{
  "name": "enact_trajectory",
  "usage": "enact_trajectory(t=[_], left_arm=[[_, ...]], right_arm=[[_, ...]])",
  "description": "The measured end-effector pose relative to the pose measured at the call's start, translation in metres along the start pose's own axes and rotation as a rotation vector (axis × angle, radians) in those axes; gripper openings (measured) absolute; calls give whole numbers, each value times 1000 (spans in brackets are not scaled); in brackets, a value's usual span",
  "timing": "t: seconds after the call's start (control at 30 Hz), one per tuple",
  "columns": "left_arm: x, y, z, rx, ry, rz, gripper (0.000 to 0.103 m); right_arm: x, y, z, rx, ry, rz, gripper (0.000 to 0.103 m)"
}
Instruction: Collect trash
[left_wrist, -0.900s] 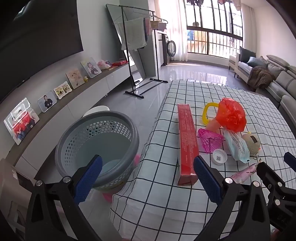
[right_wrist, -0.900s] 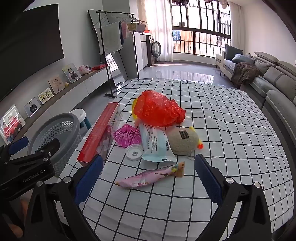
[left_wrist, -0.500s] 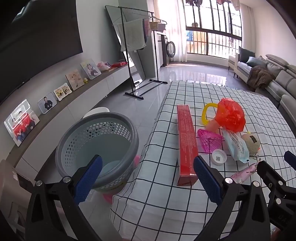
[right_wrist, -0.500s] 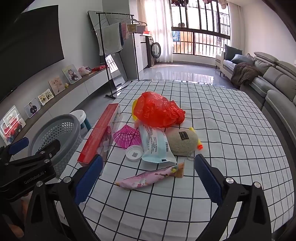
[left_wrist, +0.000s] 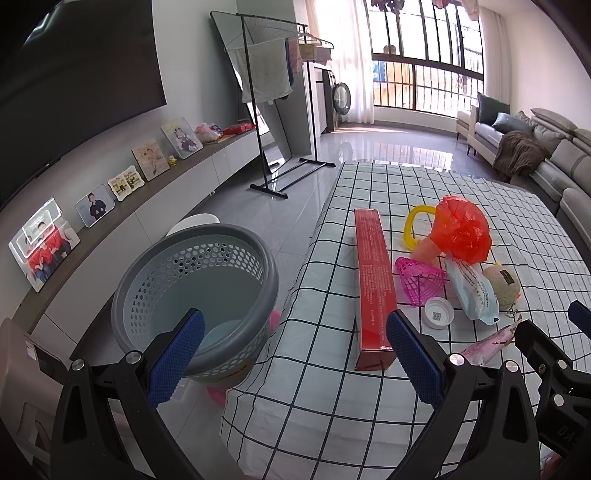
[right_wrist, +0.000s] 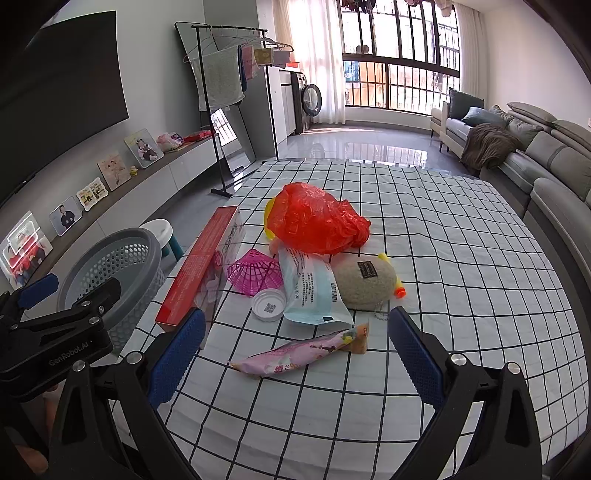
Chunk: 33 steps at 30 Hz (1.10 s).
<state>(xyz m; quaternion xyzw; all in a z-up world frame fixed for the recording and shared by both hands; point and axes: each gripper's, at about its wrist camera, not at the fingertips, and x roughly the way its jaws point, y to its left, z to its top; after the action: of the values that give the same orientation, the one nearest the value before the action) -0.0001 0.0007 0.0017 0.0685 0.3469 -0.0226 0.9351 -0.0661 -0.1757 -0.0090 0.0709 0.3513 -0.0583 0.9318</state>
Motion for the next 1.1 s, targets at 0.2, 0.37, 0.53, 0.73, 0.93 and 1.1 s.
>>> enact_trajectory(t=[0.2,0.37,0.53,0.73,0.93,1.1], left_arm=[[0,0,1,5,3,0,97],[-1,0,1,7,4,-1,97],[-1,0,0,7,3,1,97],[0,0,0,7,3,2,97],[0,0,0,8,1,2,97],[0,1,0,8,3,1,97]], right_arm=[[0,0,0,0,-1,0,95],[-2,-3,0,0,0,3,95],[-1,-2,0,0,1,2,95],[2,0,0,-3,3,4,95],[1,0,0,1,0,4,95],[1,0,0,0,0,4,95]])
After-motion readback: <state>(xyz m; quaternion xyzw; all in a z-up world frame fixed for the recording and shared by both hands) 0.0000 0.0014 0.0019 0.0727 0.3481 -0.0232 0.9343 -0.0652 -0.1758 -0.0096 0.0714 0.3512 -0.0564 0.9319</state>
